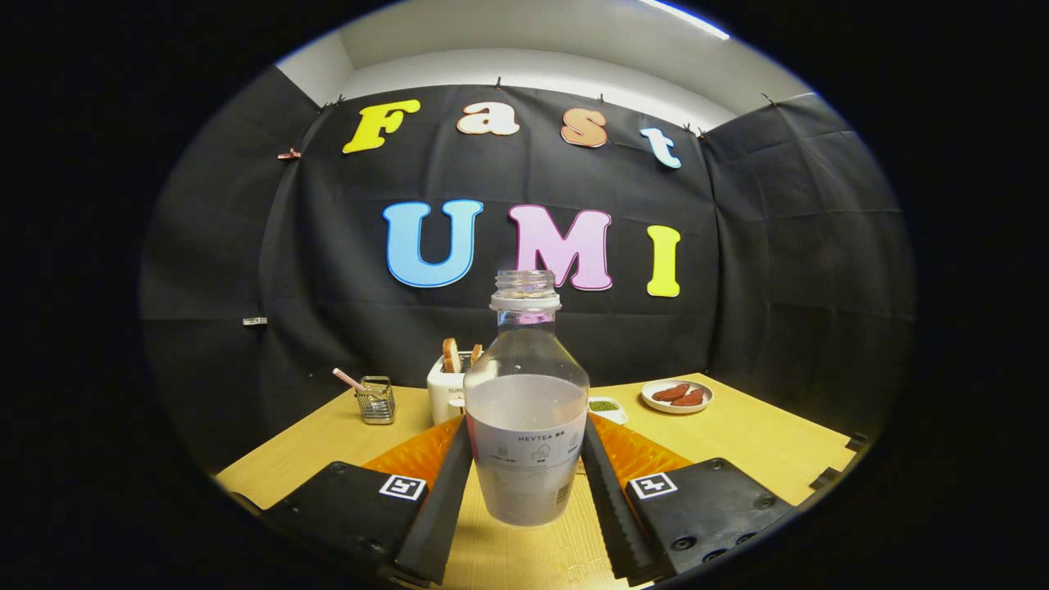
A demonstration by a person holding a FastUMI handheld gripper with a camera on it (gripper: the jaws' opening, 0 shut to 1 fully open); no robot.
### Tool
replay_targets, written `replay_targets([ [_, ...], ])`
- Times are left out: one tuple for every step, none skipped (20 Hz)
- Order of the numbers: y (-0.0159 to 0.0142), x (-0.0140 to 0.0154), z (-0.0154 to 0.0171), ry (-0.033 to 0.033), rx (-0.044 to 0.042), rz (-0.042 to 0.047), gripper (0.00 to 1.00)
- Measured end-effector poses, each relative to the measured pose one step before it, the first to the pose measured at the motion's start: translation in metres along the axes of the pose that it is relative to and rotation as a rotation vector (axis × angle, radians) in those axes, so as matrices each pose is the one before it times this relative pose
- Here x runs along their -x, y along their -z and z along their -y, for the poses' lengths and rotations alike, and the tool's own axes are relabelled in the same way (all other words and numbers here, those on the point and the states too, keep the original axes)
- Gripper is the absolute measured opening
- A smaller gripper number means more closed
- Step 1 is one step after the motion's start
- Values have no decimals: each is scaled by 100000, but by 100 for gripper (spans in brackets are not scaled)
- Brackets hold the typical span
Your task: Take the bottle from table, then pour the juice into the cup, finally place the bottle on the coaster
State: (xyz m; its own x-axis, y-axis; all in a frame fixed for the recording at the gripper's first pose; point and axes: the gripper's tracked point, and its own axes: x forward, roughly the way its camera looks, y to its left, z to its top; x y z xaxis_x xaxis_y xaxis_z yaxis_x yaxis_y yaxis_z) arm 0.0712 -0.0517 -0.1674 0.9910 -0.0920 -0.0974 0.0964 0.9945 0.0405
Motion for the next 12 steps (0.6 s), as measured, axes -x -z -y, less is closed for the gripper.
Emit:
replay_targets([
  [83,2,321,219,-485,-178,75],
  [130,80,329,535,-388,-347,75],
  [68,18,506,1075,300,356,75],
  [-421,35,407,544,1010,1181,75],
  [-311,-52,280,8,1127,832,75],
  [269,-26,-179,-1484,-218,-655,75],
  [355,-89,-316,-1909,-1222,-691,75],
  [164,-132,6,-861,-1643,-644,74],
  [280,-104,192,-533,-2439,-1360,74],
  [377,-179,-210,-1487,-3943,-1721,74],
  [312,-74,-207,-1463,-3704,-1242,75],
  [327,-55,-110,-1148,-4150,-1041,75],
])
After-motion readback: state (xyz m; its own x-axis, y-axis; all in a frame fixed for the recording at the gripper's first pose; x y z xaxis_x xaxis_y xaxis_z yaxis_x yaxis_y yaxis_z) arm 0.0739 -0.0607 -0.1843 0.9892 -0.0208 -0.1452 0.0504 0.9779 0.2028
